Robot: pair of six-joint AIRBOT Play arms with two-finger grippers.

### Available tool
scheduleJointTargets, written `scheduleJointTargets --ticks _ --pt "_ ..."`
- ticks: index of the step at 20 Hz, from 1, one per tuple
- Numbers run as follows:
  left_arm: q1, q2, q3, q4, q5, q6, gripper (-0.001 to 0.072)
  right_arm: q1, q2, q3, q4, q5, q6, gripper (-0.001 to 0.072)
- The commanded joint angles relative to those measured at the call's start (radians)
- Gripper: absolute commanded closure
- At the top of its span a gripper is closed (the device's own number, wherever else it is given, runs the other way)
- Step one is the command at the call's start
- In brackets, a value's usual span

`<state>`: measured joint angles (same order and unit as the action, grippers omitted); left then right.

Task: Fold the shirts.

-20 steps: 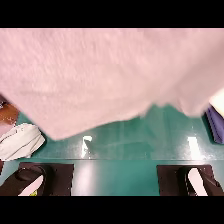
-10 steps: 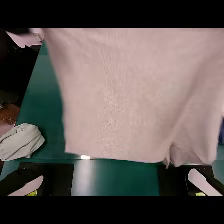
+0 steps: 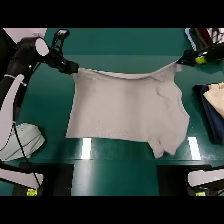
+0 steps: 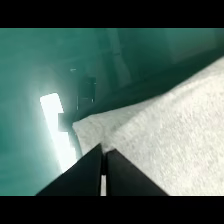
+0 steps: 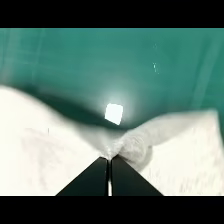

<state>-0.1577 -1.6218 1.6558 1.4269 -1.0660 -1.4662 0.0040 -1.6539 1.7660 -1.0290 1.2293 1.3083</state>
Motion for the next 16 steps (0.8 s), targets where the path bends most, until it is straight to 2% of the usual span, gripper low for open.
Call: scheduleJointTargets --ticks 1,2,3,4,5,7,9,10,12,13,14,15,16 --pt "0.052 -0.053 0.006 -0.024 0.06 -0.004 0.0643 0.021 -0.078 0.0 -0.013 -0.158 0.037 0.07" --pt "0.061 -0.053 0.014 -0.03 0.058 -0.009 0.0376 0.021 -0.078 0.011 -0.011 -0.19 0.042 0.0687" --pt "0.072 -0.053 0.021 -0.035 0.053 -0.032 0.0135 0.019 -0.078 0.032 -0.012 -0.199 0.042 0.0516" --pt "0.082 -0.052 0.031 -0.041 0.035 -0.04 0.0121 0.019 -0.078 0.057 -0.012 -0.192 0.042 0.0362" --pt "0.097 -0.052 0.047 -0.043 -0.001 -0.046 0.0122 0.017 -0.078 0.09 -0.014 -0.164 0.042 0.0336" --pt "0.137 -0.051 0.09 -0.043 -0.123 -0.045 0.0123 0.0 -0.075 0.162 -0.014 -0.062 0.042 0.0338" --pt "0.198 -0.021 0.094 -0.043 -0.224 -0.045 0.0364 -0.024 -0.063 0.214 -0.013 0.097 0.042 0.0353" --pt "0.228 0.0 0.084 -0.043 -0.254 -0.045 0.0363 -0.039 -0.05 0.216 -0.014 0.17 0.038 0.0403" --pt "0.28 0.07 0.004 -0.045 -0.288 -0.045 0.0363 -0.065 -0.011 0.182 -0.014 0.304 0.034 0.0412" --pt "0.3 0.116 -0.067 -0.05 -0.297 -0.044 0.0363 -0.08 0.022 0.132 -0.014 0.347 0.033 0.0475" --pt "0.314 0.167 -0.158 -0.055 -0.299 -0.043 0.0363 -0.093 0.053 0.073 -0.014 0.367 0.033 0.0658" --pt "0.319 0.215 -0.253 -0.059 -0.297 -0.034 0.0362 -0.105 0.091 -0.002 -0.014 0.37 0.033 0.0699" --pt "0.319 0.267 -0.363 -0.068 -0.295 -0.01 0.0362 -0.114 0.131 -0.079 -0.013 0.364 0.033 0.0698"
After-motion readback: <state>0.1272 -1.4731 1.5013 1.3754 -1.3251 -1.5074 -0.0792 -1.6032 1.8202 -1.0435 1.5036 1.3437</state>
